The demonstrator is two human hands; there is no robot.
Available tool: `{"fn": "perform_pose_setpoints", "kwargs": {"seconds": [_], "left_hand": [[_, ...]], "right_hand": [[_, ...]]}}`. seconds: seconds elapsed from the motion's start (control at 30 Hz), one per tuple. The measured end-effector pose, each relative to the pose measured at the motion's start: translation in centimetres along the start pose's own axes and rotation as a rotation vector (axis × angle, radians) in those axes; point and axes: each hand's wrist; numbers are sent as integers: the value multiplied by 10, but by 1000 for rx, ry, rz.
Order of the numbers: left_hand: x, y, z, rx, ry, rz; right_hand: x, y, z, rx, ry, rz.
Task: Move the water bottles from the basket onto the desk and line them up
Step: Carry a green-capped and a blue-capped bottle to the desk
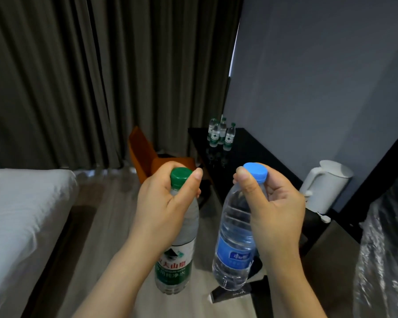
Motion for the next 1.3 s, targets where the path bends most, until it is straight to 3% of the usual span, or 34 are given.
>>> {"fn": "perform_pose_setpoints", "kwargs": {"seconds": [0.83, 1.3], "left_hand": [[75, 145, 345, -56, 39, 33], [167, 228, 520, -61, 226, -52]], "right_hand": [[168, -271, 221, 49, -38, -25], [199, -418, 323, 70, -119, -193]]}}
Point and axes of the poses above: each hand's wrist, its own z-axis towards the middle knuckle, its own x-axis out of the palm, y = z × x, and after that the axes turned 13 degrees about -x, right-handed
